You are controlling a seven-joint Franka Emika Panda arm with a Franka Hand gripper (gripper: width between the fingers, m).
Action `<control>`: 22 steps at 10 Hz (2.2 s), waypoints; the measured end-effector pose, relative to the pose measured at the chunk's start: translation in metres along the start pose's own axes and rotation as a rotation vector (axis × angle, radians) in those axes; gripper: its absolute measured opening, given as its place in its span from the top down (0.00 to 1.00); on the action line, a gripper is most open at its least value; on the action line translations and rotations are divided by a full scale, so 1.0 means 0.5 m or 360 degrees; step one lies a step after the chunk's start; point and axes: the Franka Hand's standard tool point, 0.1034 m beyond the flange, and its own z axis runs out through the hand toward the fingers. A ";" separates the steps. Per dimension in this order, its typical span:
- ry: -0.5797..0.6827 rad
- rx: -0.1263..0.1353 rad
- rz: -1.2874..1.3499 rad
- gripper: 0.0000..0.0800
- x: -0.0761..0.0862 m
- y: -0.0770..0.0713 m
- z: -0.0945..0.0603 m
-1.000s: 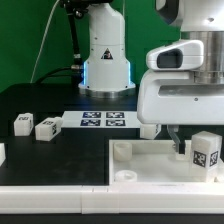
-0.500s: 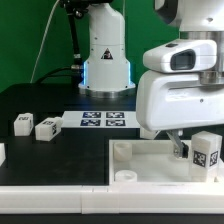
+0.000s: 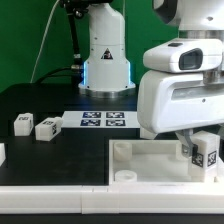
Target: Assemble one leg
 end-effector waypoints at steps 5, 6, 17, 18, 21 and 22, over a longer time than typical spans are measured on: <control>0.0003 -0.0006 0.0602 0.64 -0.001 0.006 0.001; 0.0010 -0.0002 0.0729 0.64 0.000 0.007 0.001; 0.0041 -0.0126 0.1942 0.54 -0.034 0.056 0.001; 0.0041 -0.0126 0.1942 0.27 -0.034 0.056 0.001; 0.0041 -0.0126 0.1942 0.19 -0.035 0.055 0.002; 0.0041 -0.0126 0.1942 0.19 -0.035 0.055 0.002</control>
Offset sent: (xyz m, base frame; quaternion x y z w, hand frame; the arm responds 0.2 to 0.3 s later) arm 0.0027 -0.0141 0.0003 -0.0312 -0.0007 0.2058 0.9781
